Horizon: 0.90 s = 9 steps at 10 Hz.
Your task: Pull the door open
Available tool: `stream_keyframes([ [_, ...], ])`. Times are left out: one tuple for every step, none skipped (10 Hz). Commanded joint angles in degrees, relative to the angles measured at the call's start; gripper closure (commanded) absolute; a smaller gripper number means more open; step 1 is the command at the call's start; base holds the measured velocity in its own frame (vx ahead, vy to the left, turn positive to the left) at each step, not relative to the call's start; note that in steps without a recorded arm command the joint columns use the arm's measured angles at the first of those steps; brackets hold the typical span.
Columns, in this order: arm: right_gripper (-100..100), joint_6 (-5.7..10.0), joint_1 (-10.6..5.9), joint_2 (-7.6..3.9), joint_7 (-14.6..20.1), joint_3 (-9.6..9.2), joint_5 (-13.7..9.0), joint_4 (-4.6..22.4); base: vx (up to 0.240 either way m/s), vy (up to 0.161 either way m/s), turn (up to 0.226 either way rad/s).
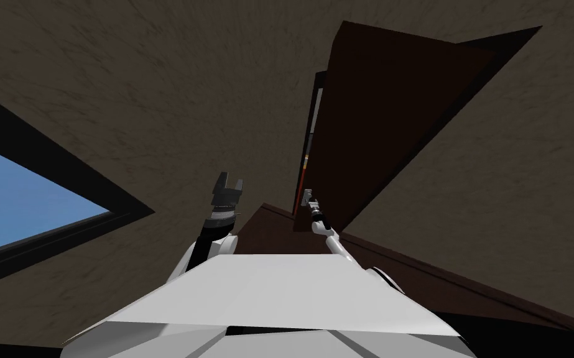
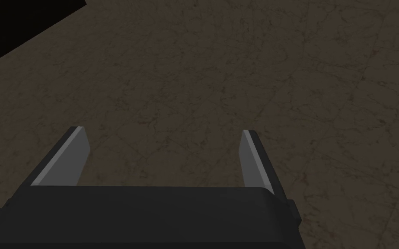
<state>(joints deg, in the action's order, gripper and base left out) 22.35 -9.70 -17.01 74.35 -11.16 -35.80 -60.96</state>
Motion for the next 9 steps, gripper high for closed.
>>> stream_keyframes([
  [-100,0.85,0.75,-2.11,1.55,1.10,-0.80,0.34,0.182,0.079,0.300],
  [-100,1.38,0.95,-3.51,2.56,1.60,-1.28,0.88,0.186,0.059,0.242],
  [-100,1.76,1.10,-4.54,3.30,1.96,-1.63,1.28,0.170,0.037,0.123],
  [-100,2.28,0.64,-3.88,3.25,1.20,-1.26,2.14,0.076,0.011,0.014],
  [100,2.28,0.64,-3.88,3.25,1.20,-1.26,2.14,-0.005,-0.007,-0.039],
  [100,2.28,0.64,-3.88,3.25,1.20,-1.26,2.14,-0.022,-0.021,-0.014],
  [100,2.28,0.64,-3.88,3.25,1.20,-1.26,2.14,-0.023,-0.013,0.030],
  [100,2.28,0.64,-3.88,3.25,1.20,-1.26,2.14,-0.016,-0.004,0.004],
  [100,2.28,0.64,-3.88,3.25,1.20,-1.26,2.14,-0.008,0.003,-0.008],
])
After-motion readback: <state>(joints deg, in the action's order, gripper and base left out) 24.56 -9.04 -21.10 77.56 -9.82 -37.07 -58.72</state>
